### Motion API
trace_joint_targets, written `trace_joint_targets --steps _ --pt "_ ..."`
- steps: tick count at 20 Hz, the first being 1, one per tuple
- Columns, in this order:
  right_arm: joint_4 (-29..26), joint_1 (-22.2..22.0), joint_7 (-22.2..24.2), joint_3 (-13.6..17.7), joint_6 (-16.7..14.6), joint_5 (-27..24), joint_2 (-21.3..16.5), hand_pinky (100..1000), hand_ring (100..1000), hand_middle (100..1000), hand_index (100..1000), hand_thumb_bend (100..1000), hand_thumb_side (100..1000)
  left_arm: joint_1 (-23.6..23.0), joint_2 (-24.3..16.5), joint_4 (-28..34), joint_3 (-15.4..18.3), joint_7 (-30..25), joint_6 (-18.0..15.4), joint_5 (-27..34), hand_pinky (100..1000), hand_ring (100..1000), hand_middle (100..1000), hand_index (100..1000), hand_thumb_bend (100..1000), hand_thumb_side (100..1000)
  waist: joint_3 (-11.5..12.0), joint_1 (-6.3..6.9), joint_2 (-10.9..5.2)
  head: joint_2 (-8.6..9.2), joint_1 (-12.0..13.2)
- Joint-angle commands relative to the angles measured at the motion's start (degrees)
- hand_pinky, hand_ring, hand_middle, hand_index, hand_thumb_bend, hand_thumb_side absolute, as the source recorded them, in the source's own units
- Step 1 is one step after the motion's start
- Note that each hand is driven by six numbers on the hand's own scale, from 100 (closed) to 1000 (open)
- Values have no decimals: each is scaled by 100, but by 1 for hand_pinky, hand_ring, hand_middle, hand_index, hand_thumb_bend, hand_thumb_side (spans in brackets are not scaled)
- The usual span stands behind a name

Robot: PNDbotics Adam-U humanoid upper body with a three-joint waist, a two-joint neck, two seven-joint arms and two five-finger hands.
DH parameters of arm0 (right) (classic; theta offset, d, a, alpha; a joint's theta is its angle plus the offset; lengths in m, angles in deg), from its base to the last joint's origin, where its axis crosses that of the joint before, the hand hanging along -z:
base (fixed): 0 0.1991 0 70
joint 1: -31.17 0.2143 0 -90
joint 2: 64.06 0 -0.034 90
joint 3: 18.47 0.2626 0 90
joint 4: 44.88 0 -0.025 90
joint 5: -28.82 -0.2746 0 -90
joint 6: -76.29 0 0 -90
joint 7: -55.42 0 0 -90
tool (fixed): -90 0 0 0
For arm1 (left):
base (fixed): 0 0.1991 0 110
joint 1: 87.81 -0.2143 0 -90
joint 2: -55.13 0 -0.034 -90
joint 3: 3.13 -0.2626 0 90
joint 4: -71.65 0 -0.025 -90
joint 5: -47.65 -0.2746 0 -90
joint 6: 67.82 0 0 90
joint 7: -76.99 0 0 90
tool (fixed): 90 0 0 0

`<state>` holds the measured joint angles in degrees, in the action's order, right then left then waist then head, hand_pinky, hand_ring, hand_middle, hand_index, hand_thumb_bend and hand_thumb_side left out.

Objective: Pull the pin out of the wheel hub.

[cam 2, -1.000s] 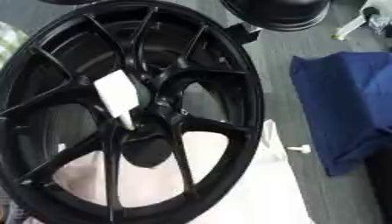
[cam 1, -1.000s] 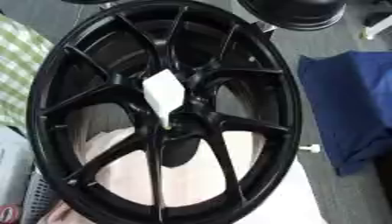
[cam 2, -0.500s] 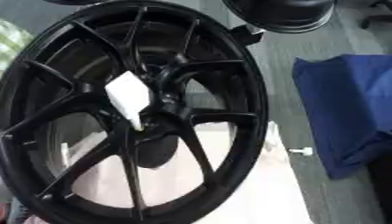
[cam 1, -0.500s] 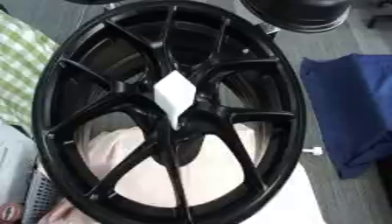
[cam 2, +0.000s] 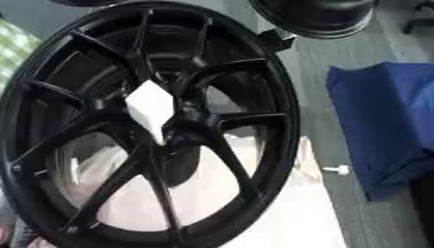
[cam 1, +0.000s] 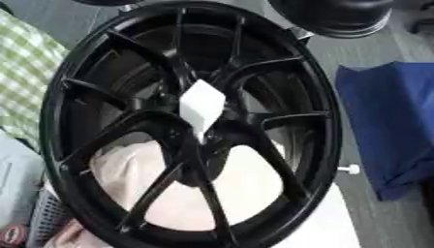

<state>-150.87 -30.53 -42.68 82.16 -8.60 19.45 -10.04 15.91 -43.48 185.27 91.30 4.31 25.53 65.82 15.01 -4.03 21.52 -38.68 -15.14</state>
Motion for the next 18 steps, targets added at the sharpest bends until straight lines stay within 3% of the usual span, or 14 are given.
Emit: trace_joint_targets --steps 1,8,18 --pt "-301 197 145 -136 -46 -213 -81 884 670 564 712 100 536 67 -71 98 13 -24 -8 29 714 820 556 728 361 736 17 16 -168 34 -42" --pt "-326 491 346 -414 45 -361 111 891 671 562 711 100 549 83 -53 98 2 -36 -4 43 714 820 555 727 364 737 52 41 -172 25 -65" --pt "-295 589 531 -474 55 -395 217 893 677 567 721 100 575 81 -57 98 8 -27 -15 43 714 820 555 727 363 733 45 75 -159 9 -111"
